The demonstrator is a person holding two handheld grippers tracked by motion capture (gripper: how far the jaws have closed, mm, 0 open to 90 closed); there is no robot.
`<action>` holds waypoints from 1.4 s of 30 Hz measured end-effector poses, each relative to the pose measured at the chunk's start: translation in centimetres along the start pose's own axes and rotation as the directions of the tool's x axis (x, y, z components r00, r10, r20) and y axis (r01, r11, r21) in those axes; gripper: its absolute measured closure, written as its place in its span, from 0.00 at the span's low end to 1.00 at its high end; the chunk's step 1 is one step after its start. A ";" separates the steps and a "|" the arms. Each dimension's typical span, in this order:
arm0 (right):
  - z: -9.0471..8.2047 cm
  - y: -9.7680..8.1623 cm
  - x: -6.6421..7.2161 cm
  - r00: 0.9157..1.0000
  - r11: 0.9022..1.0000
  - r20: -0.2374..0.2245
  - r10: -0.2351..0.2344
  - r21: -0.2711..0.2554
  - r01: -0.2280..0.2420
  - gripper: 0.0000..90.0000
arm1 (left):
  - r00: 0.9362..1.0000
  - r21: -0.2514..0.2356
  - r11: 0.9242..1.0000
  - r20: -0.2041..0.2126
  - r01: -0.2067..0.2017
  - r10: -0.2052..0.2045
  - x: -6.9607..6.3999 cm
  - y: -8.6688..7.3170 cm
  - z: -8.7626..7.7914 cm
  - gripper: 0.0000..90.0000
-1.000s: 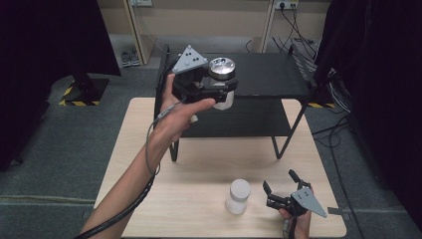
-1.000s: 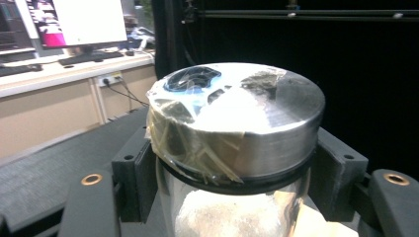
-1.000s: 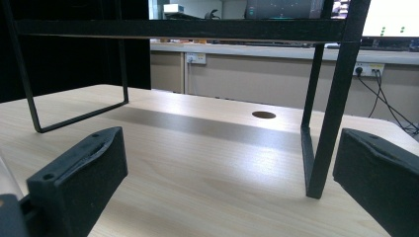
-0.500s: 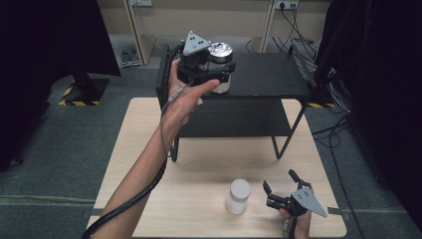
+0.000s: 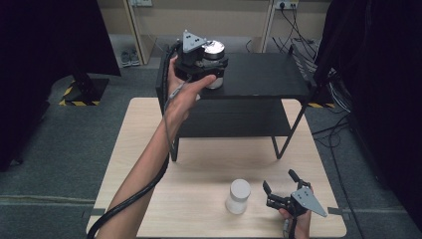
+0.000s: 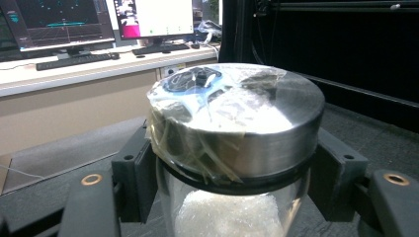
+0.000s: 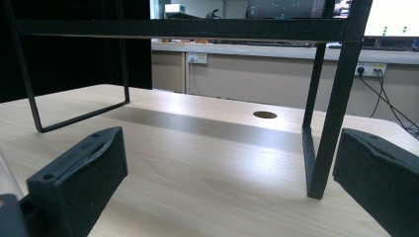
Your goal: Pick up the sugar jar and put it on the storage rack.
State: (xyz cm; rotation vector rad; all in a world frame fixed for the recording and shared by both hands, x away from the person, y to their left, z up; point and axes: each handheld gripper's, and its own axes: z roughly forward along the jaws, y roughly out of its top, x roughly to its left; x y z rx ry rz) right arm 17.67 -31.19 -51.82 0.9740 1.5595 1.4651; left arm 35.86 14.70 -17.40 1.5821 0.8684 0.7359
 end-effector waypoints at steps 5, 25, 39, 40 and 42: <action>0.0 0.0 0.0 1.000 1.000 0.001 0.000 0.000 0.000 0.00 | 1.000 -0.010 1.000 -0.004 -0.003 0.003 0.0 -0.5 0.2 0.35; 0.1 0.0 0.0 1.000 1.000 0.000 0.006 0.001 -0.006 0.00 | 0.998 -0.086 0.995 0.021 0.053 -0.051 0.4 -1.6 -2.3 0.00; 0.0 0.0 -0.1 1.000 1.000 0.004 0.005 -0.001 -0.005 0.00 | 0.997 -0.116 0.993 0.064 0.038 -0.031 -0.3 -2.5 -4.8 0.00; 0.0 0.0 -0.1 1.000 1.000 0.004 0.005 -0.001 -0.005 0.00 | 0.997 -0.120 0.992 0.070 0.040 -0.032 -0.3 -2.6 -5.0 0.00; 0.0 0.0 -0.1 1.000 1.000 0.003 0.006 0.001 -0.006 0.00 | 0.996 -0.127 0.991 0.083 0.043 -0.032 -0.4 -3.0 -5.4 0.00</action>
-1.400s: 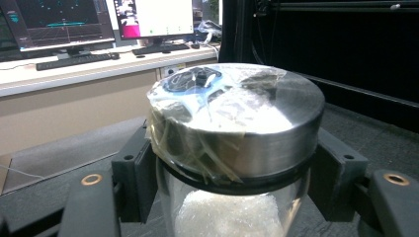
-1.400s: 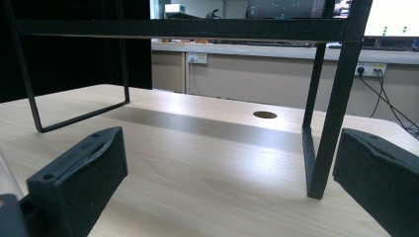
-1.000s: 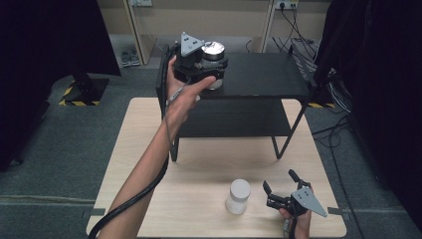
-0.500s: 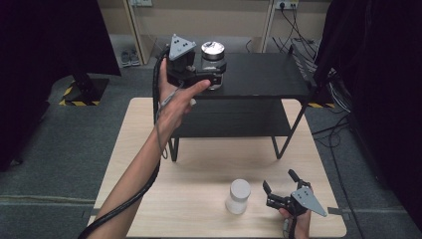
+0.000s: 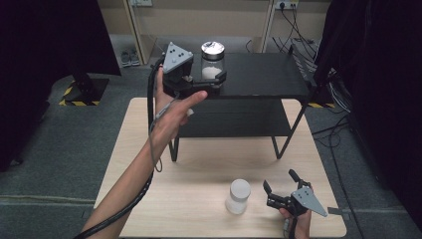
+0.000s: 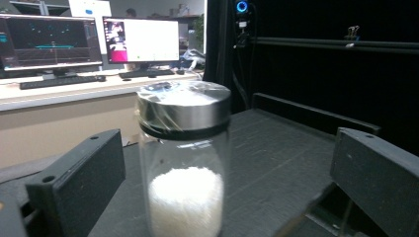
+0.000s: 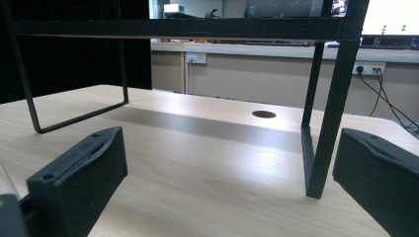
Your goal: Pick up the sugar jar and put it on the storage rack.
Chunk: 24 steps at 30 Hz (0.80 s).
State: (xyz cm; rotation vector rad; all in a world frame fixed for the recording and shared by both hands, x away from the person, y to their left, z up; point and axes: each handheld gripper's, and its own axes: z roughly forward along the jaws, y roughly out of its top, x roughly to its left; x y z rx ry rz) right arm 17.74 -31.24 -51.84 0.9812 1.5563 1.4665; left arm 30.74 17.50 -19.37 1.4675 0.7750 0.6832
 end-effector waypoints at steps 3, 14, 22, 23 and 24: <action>0.0 0.0 0.0 1.000 1.000 0.001 -0.001 -0.002 0.001 0.00 | 1.000 -0.012 1.000 0.019 0.002 -0.002 -0.1 -0.6 -0.7 0.00; 0.0 0.0 0.0 1.000 1.000 0.000 0.000 0.003 0.000 0.00 | 0.998 -0.035 0.999 0.064 0.005 -0.003 -0.2 -2.6 -2.6 0.00; 0.0 0.0 0.0 1.000 1.000 0.001 0.001 0.002 -0.001 0.00 | 0.997 -0.043 0.999 0.080 -0.016 0.019 -0.5 -3.7 -3.6 0.00; 0.0 0.0 0.0 1.000 1.000 0.001 0.002 0.002 -0.002 0.00 | 0.996 -0.046 0.999 0.085 -0.012 0.016 -0.5 -4.0 -3.7 0.00; 0.0 0.0 0.0 1.000 1.000 0.001 0.005 0.002 -0.005 0.00 | 0.996 -0.046 0.999 0.091 -0.009 0.013 -0.5 -4.2 -3.8 0.00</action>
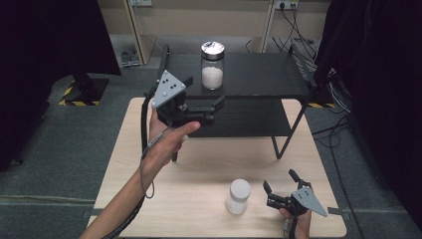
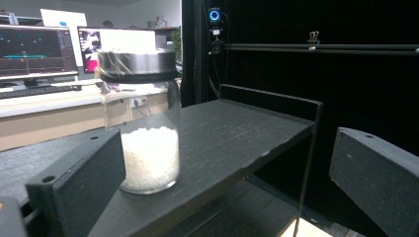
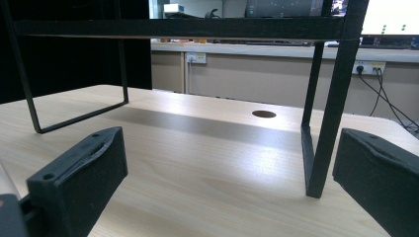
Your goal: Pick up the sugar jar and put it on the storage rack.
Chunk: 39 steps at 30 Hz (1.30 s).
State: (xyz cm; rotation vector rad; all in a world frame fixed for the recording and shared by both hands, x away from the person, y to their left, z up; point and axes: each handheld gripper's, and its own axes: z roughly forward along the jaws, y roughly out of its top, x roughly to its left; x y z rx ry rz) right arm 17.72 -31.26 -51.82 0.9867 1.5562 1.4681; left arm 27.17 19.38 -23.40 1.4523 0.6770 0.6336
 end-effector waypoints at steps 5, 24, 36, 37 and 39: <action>0.0 0.0 0.0 1.000 1.000 0.001 0.001 0.000 -0.001 0.00 | 0.999 0.004 1.000 0.034 0.020 -0.020 0.1 -1.7 -0.6 0.00; 0.0 0.0 -0.1 1.000 1.000 0.002 0.002 -0.003 -0.002 0.00 | 0.997 -0.018 1.000 0.067 -0.024 0.025 -1.1 -8.5 -2.2 0.00; 0.0 0.0 -0.1 1.000 1.000 0.002 0.003 -0.004 -0.003 0.00 | 0.996 0.003 0.998 0.069 -0.056 0.056 -1.7 -11.6 -2.7 0.00; -0.1 0.0 -0.1 1.000 1.000 0.002 0.004 -0.005 -0.004 0.00 | 0.996 0.005 0.999 0.071 -0.053 0.053 -1.6 -12.0 -2.7 0.00; -0.1 0.0 -0.1 1.000 1.000 0.003 0.004 -0.005 -0.004 0.00 | 0.996 0.011 0.998 0.068 -0.056 0.055 -1.7 -12.6 -2.7 0.00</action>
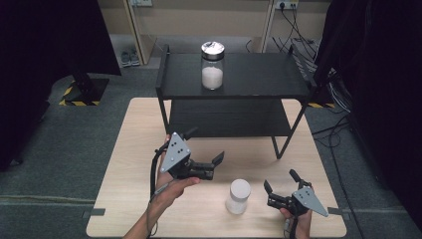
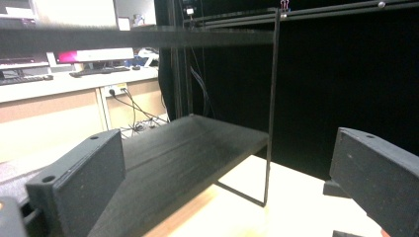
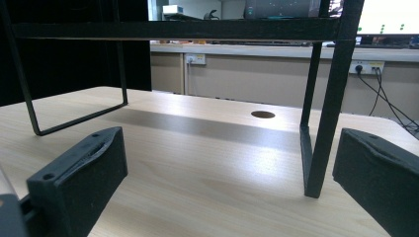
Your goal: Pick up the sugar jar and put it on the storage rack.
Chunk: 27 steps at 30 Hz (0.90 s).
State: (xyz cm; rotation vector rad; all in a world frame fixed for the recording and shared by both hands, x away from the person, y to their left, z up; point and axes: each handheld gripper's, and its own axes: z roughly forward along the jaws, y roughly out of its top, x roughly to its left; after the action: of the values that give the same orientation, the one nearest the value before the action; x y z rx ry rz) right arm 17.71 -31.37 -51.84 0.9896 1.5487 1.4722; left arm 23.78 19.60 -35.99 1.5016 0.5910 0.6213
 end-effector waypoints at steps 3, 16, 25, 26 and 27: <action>0.0 0.0 0.0 1.000 1.000 -0.001 -0.001 -0.001 0.001 0.00 | 1.000 0.000 1.000 0.000 0.011 -0.011 0.0 -1.0 -0.1 0.00; 0.0 0.0 0.0 1.000 1.000 0.000 -0.001 0.000 0.001 0.00 | 1.000 0.037 0.999 -0.020 0.009 -0.008 0.9 -4.5 -1.1 0.00; 0.0 0.0 0.0 1.000 1.000 -0.002 -0.002 0.003 0.002 0.00 | 1.000 0.024 1.000 -0.024 0.019 -0.019 1.4 -7.5 -2.4 0.00; 0.1 0.0 0.0 1.000 1.000 -0.002 -0.002 0.003 0.002 0.00 | 1.000 0.023 1.000 -0.025 0.018 -0.017 1.4 -7.8 -2.5 0.00; 0.1 0.0 0.0 1.000 1.000 -0.002 -0.002 0.003 0.002 0.00 | 1.000 0.024 1.000 -0.025 0.018 -0.017 1.4 -8.0 -2.5 0.00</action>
State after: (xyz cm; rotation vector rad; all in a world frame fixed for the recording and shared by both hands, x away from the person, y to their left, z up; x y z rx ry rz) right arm 17.74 -31.31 -51.85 0.9884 1.5537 1.4700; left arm 23.12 22.59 -43.97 1.5115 0.6318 0.6214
